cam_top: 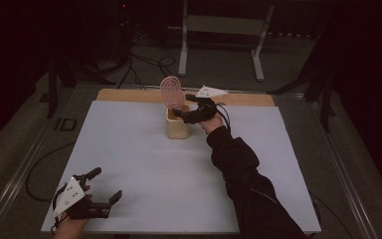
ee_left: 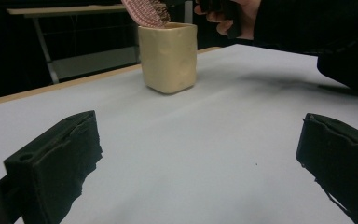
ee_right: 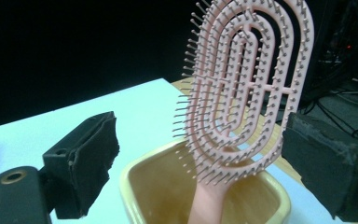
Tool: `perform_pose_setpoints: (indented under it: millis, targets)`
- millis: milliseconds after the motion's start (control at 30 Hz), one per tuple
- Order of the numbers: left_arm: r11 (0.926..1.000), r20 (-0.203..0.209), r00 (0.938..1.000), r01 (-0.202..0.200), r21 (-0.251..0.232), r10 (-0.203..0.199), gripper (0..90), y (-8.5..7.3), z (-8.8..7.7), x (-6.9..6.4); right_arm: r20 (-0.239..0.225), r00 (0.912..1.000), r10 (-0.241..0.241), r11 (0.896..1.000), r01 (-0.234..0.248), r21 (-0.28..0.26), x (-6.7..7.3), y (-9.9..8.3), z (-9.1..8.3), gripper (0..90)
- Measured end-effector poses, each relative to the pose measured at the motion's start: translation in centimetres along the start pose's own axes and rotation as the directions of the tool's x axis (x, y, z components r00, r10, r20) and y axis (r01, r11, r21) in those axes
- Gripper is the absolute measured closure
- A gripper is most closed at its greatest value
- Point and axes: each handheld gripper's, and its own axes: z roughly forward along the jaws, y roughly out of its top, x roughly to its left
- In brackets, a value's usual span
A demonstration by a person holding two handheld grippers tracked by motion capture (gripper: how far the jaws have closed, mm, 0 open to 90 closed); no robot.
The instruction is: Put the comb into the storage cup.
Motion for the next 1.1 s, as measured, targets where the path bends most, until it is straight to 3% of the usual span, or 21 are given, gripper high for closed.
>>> perform_pose_setpoints:
  millis: [500, 1100]
  targets:
    - [1.0000, -0.002, 1.0000, -0.002, 0.002, 0.002, 0.0, 0.0, 0.0, 0.0, 0.039, 0.9991, -0.016, 0.999, 0.015, 0.043, 1.1, 1.1, -0.8, 10.3]
    - [1.0000, -0.005, 1.0000, -0.004, 0.002, 0.004, 0.0, 0.1, 0.0, -0.1, 0.031, 0.9994, -0.014, 0.998, 0.012, 0.054, 2.3, 2.3, -3.5, 10.2]
